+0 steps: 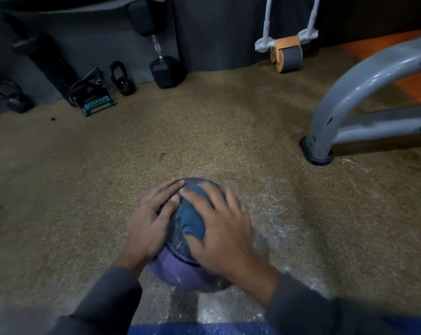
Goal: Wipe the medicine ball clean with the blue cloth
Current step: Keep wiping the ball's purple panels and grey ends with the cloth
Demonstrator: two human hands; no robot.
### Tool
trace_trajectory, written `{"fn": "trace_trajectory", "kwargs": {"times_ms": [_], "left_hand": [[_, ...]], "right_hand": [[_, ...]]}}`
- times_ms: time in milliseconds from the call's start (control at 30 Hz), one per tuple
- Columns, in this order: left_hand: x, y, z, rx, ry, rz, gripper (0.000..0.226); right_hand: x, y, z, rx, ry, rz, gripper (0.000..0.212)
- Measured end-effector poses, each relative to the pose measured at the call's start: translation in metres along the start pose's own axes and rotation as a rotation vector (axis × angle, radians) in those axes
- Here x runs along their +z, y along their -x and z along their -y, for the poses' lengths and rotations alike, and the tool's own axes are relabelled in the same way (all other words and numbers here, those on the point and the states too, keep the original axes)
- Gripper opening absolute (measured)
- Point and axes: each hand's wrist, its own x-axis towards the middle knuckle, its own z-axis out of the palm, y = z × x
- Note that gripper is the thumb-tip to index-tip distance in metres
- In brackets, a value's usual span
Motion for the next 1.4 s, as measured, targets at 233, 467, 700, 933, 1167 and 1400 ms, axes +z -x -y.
{"fn": "trace_trajectory", "kwargs": {"times_ms": [233, 467, 700, 933, 1167, 1400], "left_hand": [[0.006, 0.005, -0.004, -0.064, -0.064, -0.088, 0.043], [0.01, 0.006, -0.011, -0.088, -0.108, -0.082, 0.047], [0.011, 0.009, -0.017, -0.189, 0.061, -0.14, 0.041], [-0.009, 0.014, 0.011, -0.649, 0.369, -0.077, 0.057], [0.013, 0.049, 0.001, -0.674, 0.617, -0.067, 0.049], [0.076, 0.069, -0.038, -0.823, 0.946, -0.174, 0.043]], "right_hand": [[0.014, -0.031, -0.064, 0.583, -0.355, 0.055, 0.03], [0.013, 0.036, -0.022, 0.002, -0.056, -0.076, 0.059], [0.02, 0.026, -0.074, 1.082, -1.053, -0.005, 0.023], [0.034, 0.035, -0.066, 1.296, -1.062, 0.044, 0.038], [0.006, 0.052, -0.063, 1.116, -0.751, -0.179, 0.045], [-0.06, 0.046, -0.072, 0.706, -0.291, -0.184, 0.056]]}}
